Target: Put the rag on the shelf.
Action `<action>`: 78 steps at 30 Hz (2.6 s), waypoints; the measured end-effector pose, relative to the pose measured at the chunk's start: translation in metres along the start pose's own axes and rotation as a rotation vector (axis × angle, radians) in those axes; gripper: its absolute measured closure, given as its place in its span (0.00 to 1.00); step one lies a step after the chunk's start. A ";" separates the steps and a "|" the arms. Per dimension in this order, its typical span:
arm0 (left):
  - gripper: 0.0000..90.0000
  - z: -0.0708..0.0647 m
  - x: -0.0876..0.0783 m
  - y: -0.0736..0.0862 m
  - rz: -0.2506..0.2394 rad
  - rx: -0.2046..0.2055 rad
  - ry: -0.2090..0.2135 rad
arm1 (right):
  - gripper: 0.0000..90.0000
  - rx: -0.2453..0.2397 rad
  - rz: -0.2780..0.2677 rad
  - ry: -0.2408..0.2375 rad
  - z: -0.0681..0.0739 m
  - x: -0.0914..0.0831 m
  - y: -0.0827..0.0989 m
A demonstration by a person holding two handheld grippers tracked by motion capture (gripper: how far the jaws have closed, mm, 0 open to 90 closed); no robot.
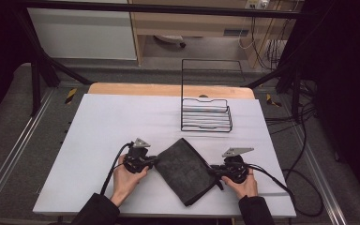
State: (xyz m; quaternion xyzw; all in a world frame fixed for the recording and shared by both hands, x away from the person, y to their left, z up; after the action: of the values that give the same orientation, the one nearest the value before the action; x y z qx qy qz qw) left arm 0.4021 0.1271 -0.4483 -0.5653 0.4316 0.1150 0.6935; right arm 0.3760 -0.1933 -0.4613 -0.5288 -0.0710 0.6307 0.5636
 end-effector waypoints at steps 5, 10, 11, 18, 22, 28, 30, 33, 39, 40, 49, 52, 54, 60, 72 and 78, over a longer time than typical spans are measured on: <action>0.91 0.008 0.003 -0.010 -0.009 0.003 -0.027 | 0.86 0.027 -0.032 -0.018 0.006 0.005 0.002; 0.91 0.019 0.010 -0.018 -0.015 -0.020 -0.038 | 0.85 0.031 -0.079 -0.007 0.017 0.016 0.002; 0.91 0.023 0.013 -0.021 -0.016 -0.025 -0.050 | 0.85 0.036 -0.087 -0.008 0.019 0.018 0.002; 0.83 0.022 0.017 -0.019 -0.033 -0.012 -0.070 | 0.83 0.036 -0.088 0.021 0.023 0.023 0.002; 0.56 0.022 -0.003 -0.014 -0.055 0.002 -0.110 | 0.71 0.005 -0.098 0.029 0.023 0.018 0.000; 0.35 0.008 -0.025 0.001 -0.050 0.030 -0.096 | 0.59 -0.034 -0.140 0.048 0.021 0.011 -0.006; 0.30 -0.005 -0.033 0.011 -0.025 0.049 -0.054 | 0.60 -0.033 -0.127 0.052 0.019 0.013 -0.006; 0.28 -0.016 -0.036 0.017 -0.016 0.064 -0.036 | 0.62 -0.027 -0.110 0.057 0.016 0.016 -0.007; 0.26 -0.049 -0.040 0.031 0.016 0.108 0.033 | 0.66 -0.035 -0.097 0.056 0.014 0.019 -0.006; 0.27 -0.058 -0.040 0.036 0.027 0.125 0.038 | 0.67 -0.045 -0.092 0.061 0.014 0.019 -0.005; 0.45 -0.077 -0.034 0.047 0.041 0.098 0.066 | 0.70 -0.051 -0.086 0.064 0.015 0.023 -0.002; 0.50 -0.078 -0.034 0.049 0.037 0.080 0.071 | 0.72 -0.049 -0.085 0.067 0.015 0.024 -0.001; 0.52 -0.081 -0.035 0.051 0.033 0.078 0.064 | 0.74 -0.048 -0.080 0.065 0.015 0.025 0.000; 0.56 -0.086 -0.034 0.054 0.032 0.055 0.061 | 0.79 -0.038 -0.076 0.052 0.015 0.026 0.000; 0.87 -0.088 -0.033 0.052 0.035 0.060 0.057 | 0.90 -0.014 -0.063 0.050 0.019 0.027 -0.003; 0.92 -0.083 -0.033 0.050 0.034 0.073 0.087 | 0.75 -0.051 -0.114 0.059 0.022 0.019 -0.005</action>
State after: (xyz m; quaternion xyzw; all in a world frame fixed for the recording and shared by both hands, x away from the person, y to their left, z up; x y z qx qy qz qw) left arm 0.3107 0.0813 -0.4575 -0.5368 0.4747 0.0862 0.6921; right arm 0.3669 -0.1649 -0.4595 -0.5564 -0.1006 0.5796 0.5868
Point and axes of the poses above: each handheld gripper's, and its own axes: x roughly forward along the jaws, y roughly out of its underside, z roughly to its left, the point moved 2 cm from there along x, roughly forward along the jaws, and after that the axes turned 15 degrees about -y, right-handed, at the moved point
